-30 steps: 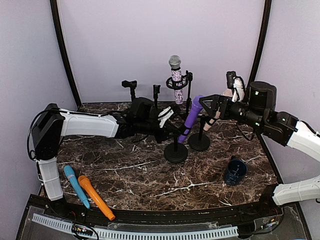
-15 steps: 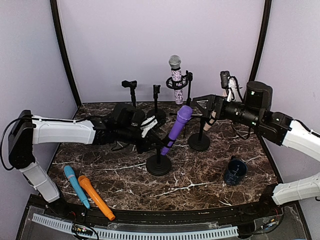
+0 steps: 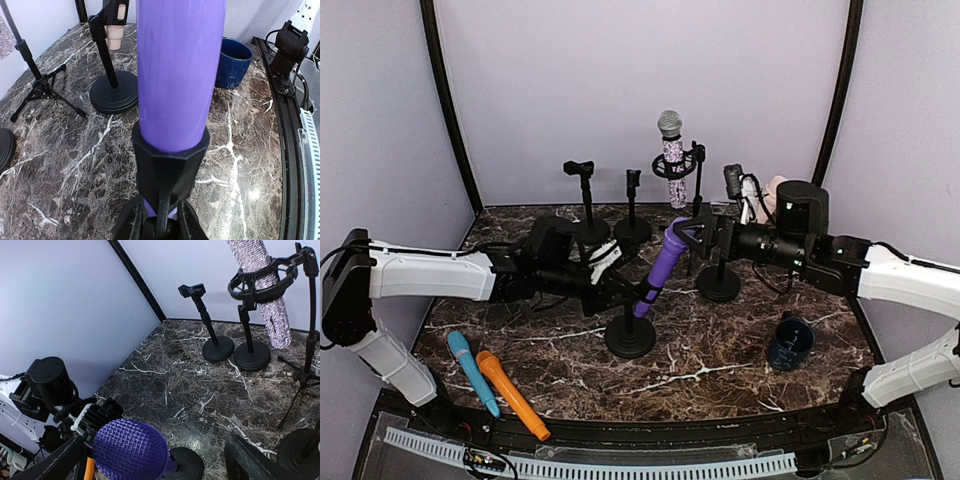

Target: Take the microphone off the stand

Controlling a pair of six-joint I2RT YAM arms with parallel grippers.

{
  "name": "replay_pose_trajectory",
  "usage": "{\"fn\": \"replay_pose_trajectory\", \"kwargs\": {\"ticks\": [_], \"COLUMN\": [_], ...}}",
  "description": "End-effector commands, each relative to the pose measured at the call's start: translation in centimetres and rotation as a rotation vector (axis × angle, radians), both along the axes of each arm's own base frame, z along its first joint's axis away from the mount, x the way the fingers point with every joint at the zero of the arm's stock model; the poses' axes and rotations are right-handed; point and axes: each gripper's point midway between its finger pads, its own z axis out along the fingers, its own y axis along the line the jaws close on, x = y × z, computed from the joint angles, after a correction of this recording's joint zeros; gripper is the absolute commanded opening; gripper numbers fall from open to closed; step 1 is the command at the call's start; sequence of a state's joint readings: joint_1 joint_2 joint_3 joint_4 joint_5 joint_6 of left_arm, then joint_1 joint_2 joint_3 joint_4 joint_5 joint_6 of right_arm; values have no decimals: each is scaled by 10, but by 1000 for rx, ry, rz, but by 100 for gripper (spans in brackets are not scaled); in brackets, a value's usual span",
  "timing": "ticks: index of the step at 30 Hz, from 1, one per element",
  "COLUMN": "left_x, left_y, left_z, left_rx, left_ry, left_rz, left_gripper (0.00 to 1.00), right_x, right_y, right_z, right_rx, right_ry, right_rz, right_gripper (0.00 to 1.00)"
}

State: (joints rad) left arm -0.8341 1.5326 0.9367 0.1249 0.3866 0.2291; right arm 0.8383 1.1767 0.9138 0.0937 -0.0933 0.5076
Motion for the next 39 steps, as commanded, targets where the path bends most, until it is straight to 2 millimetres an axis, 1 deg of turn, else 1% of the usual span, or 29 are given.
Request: {"fn": "replay_pose_trajectory", "kwargs": {"ticks": [1, 5, 12, 17, 22, 26, 30, 36, 39], "left_x": [2, 3, 5, 5, 6, 7, 7, 9, 9], "left_y": [-2, -4, -4, -3, -3, -2, -3, -3, -2], "left_z": [15, 12, 8, 6, 6, 1, -1, -4, -6], "left_rx": [-43, -38, -23, -14, -10, 4, 8, 23, 34], "left_ry": [-56, -50, -52, -58, -61, -57, -52, -57, -62], "left_rz": [-11, -14, -14, -14, -11, -4, -7, -6, -9], "left_gripper": [0, 0, 0, 0, 0, 0, 0, 0, 0], "right_x": [0, 2, 11, 10, 8, 5, 4, 3, 0], "right_y": [19, 32, 38, 42, 47, 47, 42, 39, 37], "right_z": [0, -7, -3, 1, 1, 0, 2, 8, 15], "right_rx": [-32, -66, -13, 16, 12, 5, 4, 0, 4], "right_ry": [-59, -77, -99, -110, -110, -109, -114, -123, -138], "right_rz": [-12, -28, -84, -79, -58, -49, -60, -62, -56], "right_gripper": [97, 96, 85, 75, 61, 48, 40, 36, 34]}}
